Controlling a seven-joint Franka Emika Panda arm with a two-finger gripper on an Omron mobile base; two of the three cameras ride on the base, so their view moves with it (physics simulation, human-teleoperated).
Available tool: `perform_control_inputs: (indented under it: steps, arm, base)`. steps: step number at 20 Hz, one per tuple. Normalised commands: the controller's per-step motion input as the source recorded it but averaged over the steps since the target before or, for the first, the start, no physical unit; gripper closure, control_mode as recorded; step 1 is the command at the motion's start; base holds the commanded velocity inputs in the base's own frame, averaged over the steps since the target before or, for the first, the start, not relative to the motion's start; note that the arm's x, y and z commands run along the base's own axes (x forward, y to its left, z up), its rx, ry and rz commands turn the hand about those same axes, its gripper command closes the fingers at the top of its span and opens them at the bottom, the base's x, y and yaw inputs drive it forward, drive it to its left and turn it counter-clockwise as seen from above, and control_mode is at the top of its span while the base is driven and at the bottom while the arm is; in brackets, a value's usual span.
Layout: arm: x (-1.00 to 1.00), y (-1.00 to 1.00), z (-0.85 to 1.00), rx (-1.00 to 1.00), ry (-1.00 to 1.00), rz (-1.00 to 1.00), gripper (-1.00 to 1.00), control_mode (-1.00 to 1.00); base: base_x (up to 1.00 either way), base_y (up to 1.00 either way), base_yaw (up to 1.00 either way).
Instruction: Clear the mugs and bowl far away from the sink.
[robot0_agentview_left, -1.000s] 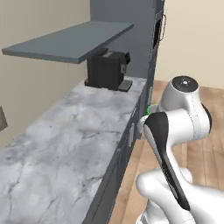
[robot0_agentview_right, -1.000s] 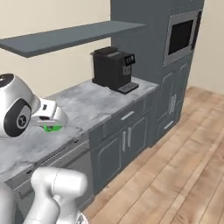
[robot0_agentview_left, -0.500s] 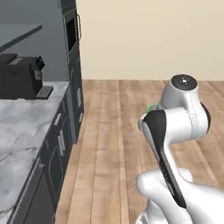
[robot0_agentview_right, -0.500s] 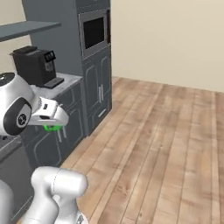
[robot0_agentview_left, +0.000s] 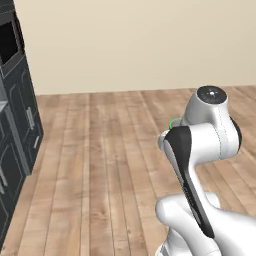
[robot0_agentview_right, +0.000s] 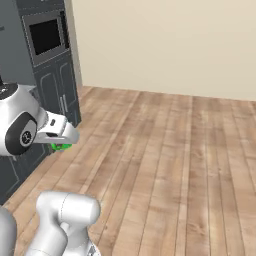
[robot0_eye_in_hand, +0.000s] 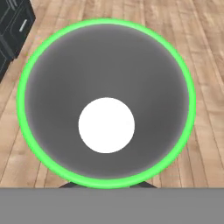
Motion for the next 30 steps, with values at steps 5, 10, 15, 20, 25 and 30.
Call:
perform_control_inputs:
  steps: [5,10,15,20,25,30]
  arm:
    - [0.00,0.00,0.00,0.00,0.00,0.00,1.00,1.00]
    - [0.00,0.00,0.00,0.00,0.00,0.00,1.00,1.00]
    - [0.00,0.00,0.00,0.00,0.00,0.00,1.00,1.00]
    - [0.00,0.00,0.00,0.00,0.00,0.00,1.00,1.00]
    - [0.00,0.00,0.00,0.00,0.00,0.00,1.00,1.00]
    - [0.00,0.00,0.00,0.00,0.00,0.00,1.00,1.00]
  base:
    - [0.02,-1.00,-0.46]
    - [0.10,-0.97,-0.66]
    - [0.06,-0.79,-0.78]
    - [0.01,-0.40,-0.89]
    - [0.05,0.10,-0.99]
    - [0.50,0.69,-0.48]
